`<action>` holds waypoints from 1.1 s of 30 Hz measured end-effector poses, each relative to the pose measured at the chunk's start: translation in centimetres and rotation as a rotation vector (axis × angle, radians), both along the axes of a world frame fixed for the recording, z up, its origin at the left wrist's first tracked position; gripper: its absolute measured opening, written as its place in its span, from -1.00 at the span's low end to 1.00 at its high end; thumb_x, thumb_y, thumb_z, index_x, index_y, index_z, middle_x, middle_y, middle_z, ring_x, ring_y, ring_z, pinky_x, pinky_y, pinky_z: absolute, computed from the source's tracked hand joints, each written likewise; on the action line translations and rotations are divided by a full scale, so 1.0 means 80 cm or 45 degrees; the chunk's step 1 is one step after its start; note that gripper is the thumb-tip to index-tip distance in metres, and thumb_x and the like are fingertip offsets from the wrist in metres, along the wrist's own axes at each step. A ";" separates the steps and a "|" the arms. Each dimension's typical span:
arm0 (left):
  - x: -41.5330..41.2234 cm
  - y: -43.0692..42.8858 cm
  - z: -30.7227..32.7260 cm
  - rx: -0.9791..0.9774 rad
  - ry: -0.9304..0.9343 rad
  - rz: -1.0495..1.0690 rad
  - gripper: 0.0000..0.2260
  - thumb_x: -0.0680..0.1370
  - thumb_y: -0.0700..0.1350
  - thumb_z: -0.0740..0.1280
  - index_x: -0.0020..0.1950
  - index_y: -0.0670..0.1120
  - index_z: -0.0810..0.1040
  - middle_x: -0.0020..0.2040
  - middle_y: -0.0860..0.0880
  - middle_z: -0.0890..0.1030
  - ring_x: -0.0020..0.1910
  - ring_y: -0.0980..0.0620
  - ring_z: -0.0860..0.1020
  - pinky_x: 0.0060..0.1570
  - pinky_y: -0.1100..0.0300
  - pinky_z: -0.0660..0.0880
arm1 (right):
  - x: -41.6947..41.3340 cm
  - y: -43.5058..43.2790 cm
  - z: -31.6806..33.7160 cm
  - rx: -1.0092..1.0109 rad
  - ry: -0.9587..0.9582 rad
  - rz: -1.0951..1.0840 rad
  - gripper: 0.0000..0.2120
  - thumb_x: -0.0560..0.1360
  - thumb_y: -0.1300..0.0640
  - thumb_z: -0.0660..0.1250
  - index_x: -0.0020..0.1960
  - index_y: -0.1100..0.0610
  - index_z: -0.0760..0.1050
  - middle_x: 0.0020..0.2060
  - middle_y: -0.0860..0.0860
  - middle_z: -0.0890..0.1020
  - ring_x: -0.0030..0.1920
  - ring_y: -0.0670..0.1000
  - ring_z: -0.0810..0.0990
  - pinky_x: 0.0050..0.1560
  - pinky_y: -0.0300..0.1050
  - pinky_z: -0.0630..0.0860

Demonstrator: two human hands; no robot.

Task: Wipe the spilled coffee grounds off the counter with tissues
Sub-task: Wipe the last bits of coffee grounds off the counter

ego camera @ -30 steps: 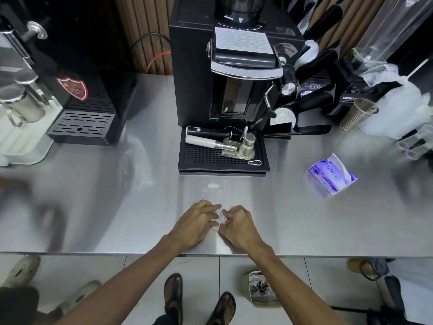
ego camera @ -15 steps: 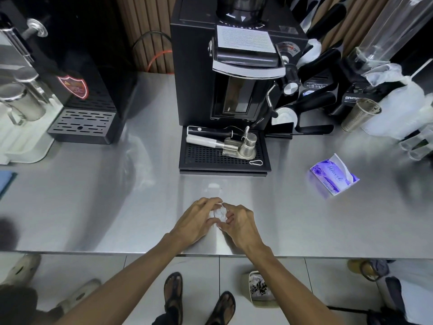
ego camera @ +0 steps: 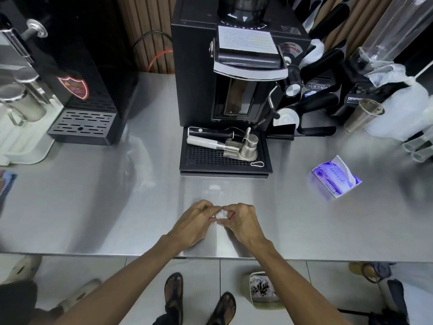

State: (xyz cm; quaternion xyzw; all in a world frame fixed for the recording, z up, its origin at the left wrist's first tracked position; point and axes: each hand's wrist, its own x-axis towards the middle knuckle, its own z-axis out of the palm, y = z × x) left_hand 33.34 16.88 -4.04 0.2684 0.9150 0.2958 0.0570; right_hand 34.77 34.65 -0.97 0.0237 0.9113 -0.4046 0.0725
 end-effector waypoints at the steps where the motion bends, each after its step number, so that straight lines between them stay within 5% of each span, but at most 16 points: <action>1: 0.001 -0.002 0.000 -0.003 0.010 0.000 -0.68 0.63 -0.14 0.25 0.36 0.10 0.48 0.17 0.02 0.49 0.14 0.02 0.48 0.14 0.24 0.46 | -0.001 -0.001 0.001 -0.012 0.002 -0.017 -0.86 0.32 0.18 0.55 -0.16 0.20 0.67 -0.31 0.14 0.64 -0.27 0.09 0.56 -0.17 -0.02 0.54; 7: -0.006 -0.002 -0.004 0.049 0.136 0.007 -0.85 0.57 -0.12 0.36 0.09 -0.03 0.68 0.09 0.02 0.54 0.07 0.07 0.52 0.12 0.22 0.46 | -0.004 -0.001 -0.004 0.006 0.006 -0.047 -0.86 0.34 0.14 0.57 -0.11 0.09 0.71 -0.30 0.04 0.67 -0.30 -0.02 0.61 -0.16 -0.09 0.57; 12: -0.013 -0.006 -0.006 0.036 0.254 -0.015 -0.84 0.53 -0.01 0.40 0.08 0.14 0.69 0.13 0.15 0.58 0.11 0.07 0.41 0.09 0.25 0.39 | -0.006 0.006 -0.010 0.058 -0.029 0.097 -0.84 0.46 0.10 0.47 0.00 0.14 0.69 -0.19 0.02 0.58 -0.26 -0.11 0.56 -0.15 -0.23 0.53; 17: -0.013 -0.004 0.002 -0.045 0.376 -0.049 -0.83 0.49 0.00 0.45 0.07 0.11 0.69 0.07 0.16 0.63 0.08 0.01 0.44 -0.01 0.15 0.45 | -0.008 0.018 -0.010 0.214 -0.088 0.301 -0.77 0.55 0.14 0.34 0.18 0.15 0.59 -0.07 -0.03 0.54 -0.14 -0.09 0.56 -0.05 -0.36 0.48; 19: -0.014 -0.006 0.001 -0.088 0.397 -0.081 -0.83 0.51 0.02 0.40 0.08 0.11 0.69 0.07 0.16 0.63 0.08 0.00 0.44 -0.02 0.14 0.45 | -0.009 0.020 -0.012 0.135 -0.151 0.270 -0.78 0.53 0.16 0.38 0.16 0.18 0.59 -0.11 -0.01 0.56 -0.23 -0.11 0.56 -0.13 -0.26 0.56; 22: -0.016 -0.011 0.001 -0.118 0.380 -0.118 -0.76 0.55 0.13 0.27 0.10 0.13 0.68 0.09 0.17 0.61 0.08 0.00 0.44 0.01 0.17 0.41 | -0.013 0.018 -0.020 -0.015 -0.125 0.169 -0.73 0.41 0.12 0.50 0.08 0.18 0.64 -0.08 0.09 0.60 -0.13 -0.03 0.61 0.01 -0.08 0.57; 26: -0.025 -0.011 0.003 -0.105 0.342 -0.130 -0.85 0.48 0.06 0.44 0.04 0.17 0.69 0.07 0.19 0.61 0.07 0.02 0.41 0.05 0.25 0.28 | -0.021 0.019 -0.017 0.038 -0.020 0.137 -0.65 0.29 0.10 0.60 0.05 0.11 0.68 -0.12 -0.05 0.57 -0.23 -0.16 0.53 -0.12 -0.26 0.52; 33: -0.036 -0.006 0.010 0.028 0.183 -0.063 -0.84 0.45 0.06 0.45 0.02 0.15 0.69 -0.07 0.23 0.65 0.01 0.08 0.34 0.06 0.34 0.17 | -0.024 0.019 -0.013 0.074 0.017 0.248 -0.64 0.32 0.08 0.57 0.11 0.03 0.65 -0.09 -0.08 0.57 -0.23 -0.19 0.51 -0.07 -0.11 0.56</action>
